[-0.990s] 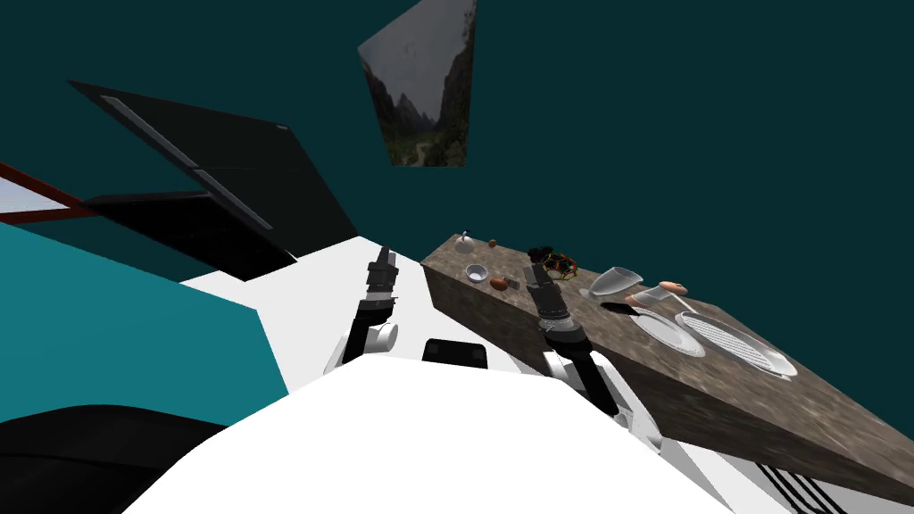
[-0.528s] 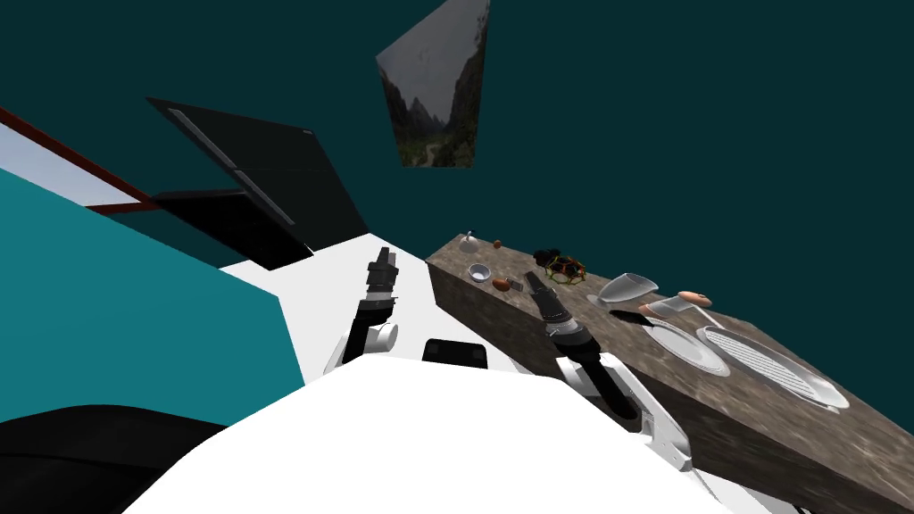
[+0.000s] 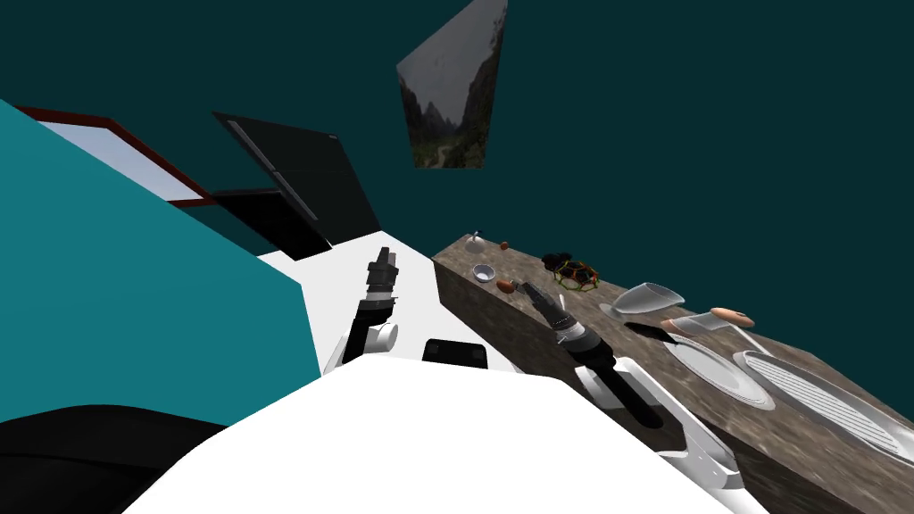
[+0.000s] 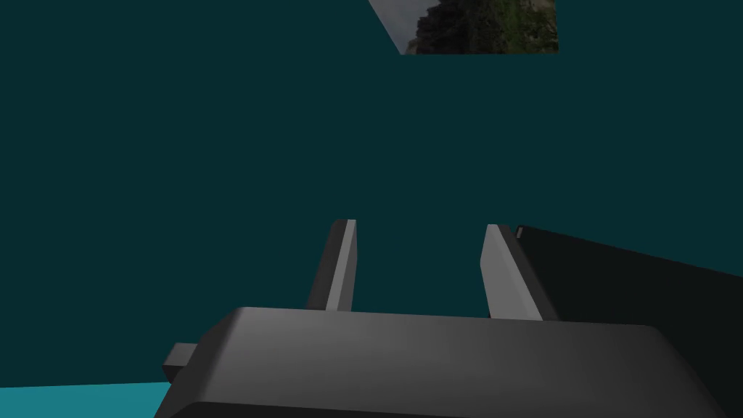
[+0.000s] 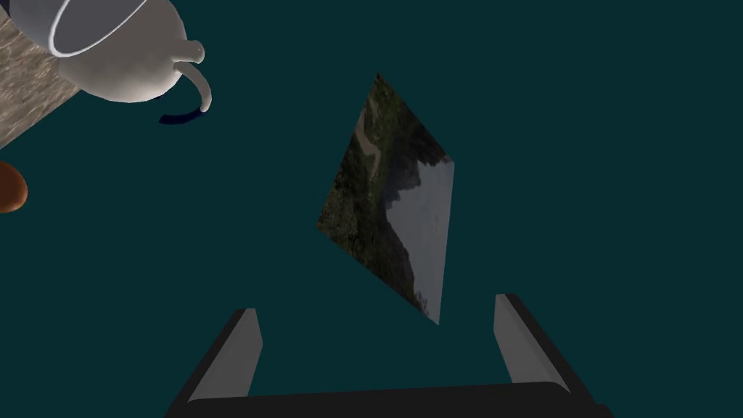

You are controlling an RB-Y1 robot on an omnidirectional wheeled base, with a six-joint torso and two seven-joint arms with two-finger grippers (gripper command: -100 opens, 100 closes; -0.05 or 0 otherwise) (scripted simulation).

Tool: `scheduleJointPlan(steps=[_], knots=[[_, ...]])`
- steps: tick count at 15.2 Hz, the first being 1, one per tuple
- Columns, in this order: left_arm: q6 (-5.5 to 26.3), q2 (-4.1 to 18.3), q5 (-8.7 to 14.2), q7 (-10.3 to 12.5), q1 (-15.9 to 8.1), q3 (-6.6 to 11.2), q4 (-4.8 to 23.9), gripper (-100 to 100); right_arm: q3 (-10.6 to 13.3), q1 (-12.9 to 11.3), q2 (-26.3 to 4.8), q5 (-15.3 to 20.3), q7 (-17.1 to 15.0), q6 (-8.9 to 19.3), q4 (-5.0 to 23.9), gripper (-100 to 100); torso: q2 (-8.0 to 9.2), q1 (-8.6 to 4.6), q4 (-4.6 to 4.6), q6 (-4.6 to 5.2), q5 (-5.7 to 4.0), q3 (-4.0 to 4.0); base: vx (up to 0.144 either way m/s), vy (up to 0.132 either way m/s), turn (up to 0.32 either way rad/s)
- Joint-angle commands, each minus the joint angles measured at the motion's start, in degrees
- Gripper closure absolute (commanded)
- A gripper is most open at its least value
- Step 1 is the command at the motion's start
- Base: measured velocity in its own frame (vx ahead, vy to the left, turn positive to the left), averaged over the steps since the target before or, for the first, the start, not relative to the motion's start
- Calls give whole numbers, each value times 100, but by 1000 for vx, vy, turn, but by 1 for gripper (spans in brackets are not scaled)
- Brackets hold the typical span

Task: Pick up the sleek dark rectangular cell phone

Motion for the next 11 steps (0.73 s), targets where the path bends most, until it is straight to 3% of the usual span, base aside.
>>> scheduleJointPlan(steps=[1,3,6,8,11], knots=[[0,0,0,0,0,0,0,0,-52,94,-286,136,50,30,153,-100,0,0,0,0,0,0,-16,-14,138],[0,0,0,0,0,0,0,0,-52,94,-403,136,50,30,153,-100,-1,2,-1,-2,1,-1,-12,-14,125],[0,0,0,0,0,0,0,0,-165,324,-855,378,124,51,429,-100,-4,3,-1,-2,2,-3,-10,-12,213],[0,0,0,0,0,0,0,0,-165,324,-1027,378,124,51,429,-100,-6,2,-2,-1,1,-3,-6,-15,106],[0,0,0,0,0,0,0,0,-268,599,-1482,643,190,77,720,-100,-10,6,-2,-2,2,-6,3,-4,198]])
